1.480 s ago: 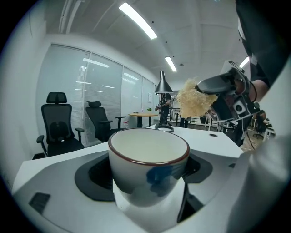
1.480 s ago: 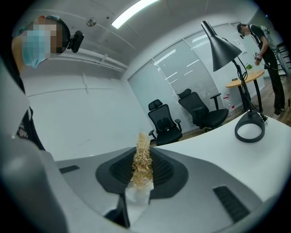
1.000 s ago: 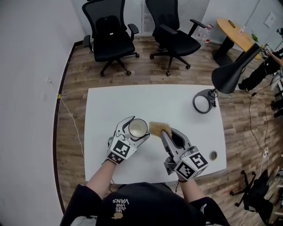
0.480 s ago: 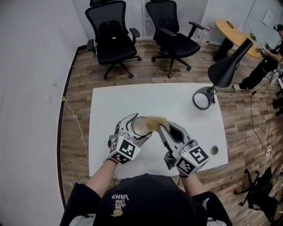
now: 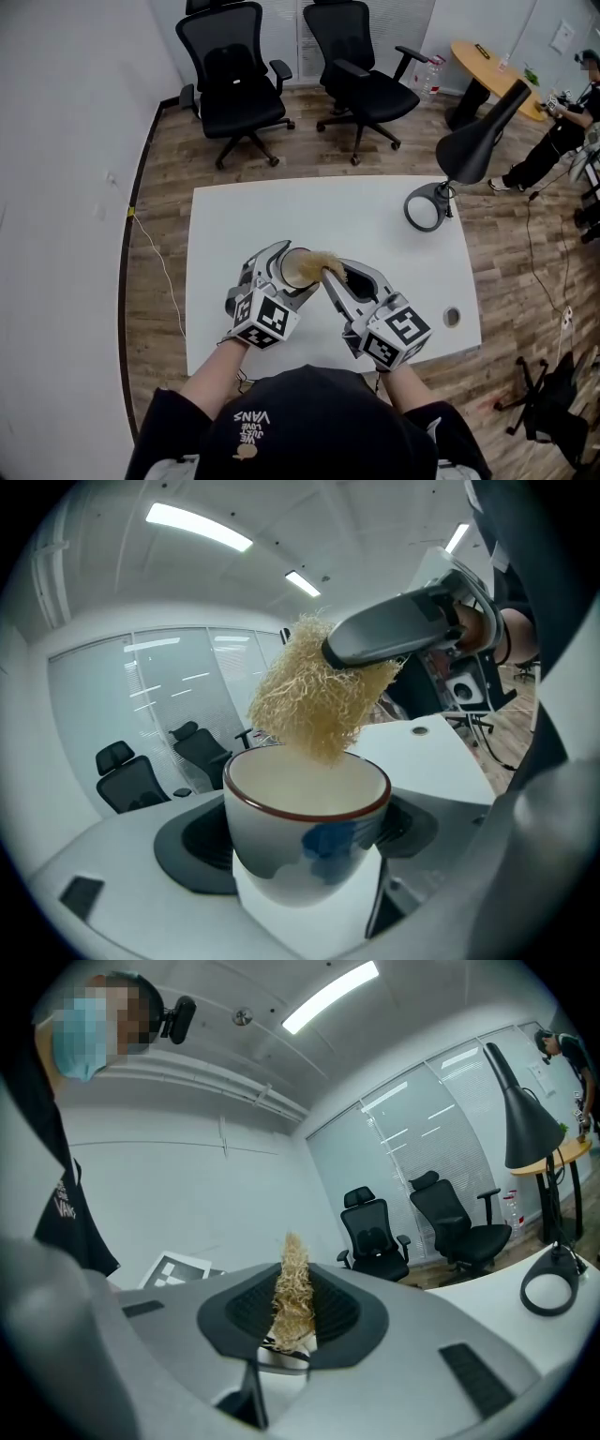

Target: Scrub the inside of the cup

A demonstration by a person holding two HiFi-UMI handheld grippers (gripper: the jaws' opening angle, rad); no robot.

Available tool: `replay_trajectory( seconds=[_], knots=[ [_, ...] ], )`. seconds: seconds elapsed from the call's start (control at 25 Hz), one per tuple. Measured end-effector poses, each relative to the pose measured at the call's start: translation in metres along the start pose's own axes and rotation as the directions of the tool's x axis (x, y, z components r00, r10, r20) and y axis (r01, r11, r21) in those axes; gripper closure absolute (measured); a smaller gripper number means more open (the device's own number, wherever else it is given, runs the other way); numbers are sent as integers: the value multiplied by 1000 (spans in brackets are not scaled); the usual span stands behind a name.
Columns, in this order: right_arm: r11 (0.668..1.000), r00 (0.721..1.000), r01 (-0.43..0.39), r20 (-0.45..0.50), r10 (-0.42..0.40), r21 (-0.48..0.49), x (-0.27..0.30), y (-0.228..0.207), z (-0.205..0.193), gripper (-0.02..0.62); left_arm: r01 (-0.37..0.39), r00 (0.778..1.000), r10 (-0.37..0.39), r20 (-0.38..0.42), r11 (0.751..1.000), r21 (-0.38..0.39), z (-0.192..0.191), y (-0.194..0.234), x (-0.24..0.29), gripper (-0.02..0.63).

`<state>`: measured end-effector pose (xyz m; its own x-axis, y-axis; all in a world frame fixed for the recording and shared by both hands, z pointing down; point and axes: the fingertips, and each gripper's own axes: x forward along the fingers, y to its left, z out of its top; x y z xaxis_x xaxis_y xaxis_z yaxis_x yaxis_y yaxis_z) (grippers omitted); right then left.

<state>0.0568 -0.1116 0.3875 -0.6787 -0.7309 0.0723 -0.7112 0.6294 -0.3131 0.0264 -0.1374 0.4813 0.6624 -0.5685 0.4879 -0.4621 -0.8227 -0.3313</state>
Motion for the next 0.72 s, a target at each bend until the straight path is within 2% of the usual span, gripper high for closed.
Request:
replay_trajectory(
  seconds=[0.24, 0.56, 0.72],
  knots=[
    [999, 998, -35, -52, 33, -40, 15, 0, -10, 517, -13, 1000, 14, -17, 998, 64, 2, 5, 2, 202],
    [995, 984, -66, -171, 51, -80, 29, 3, -32, 517, -13, 998, 23, -61, 987, 162, 1, 13, 4, 202],
    [991, 973, -119, -205, 104, -63, 35, 14, -37, 517, 7, 996, 9, -85, 981, 191, -2, 6, 7, 202]
  ],
)
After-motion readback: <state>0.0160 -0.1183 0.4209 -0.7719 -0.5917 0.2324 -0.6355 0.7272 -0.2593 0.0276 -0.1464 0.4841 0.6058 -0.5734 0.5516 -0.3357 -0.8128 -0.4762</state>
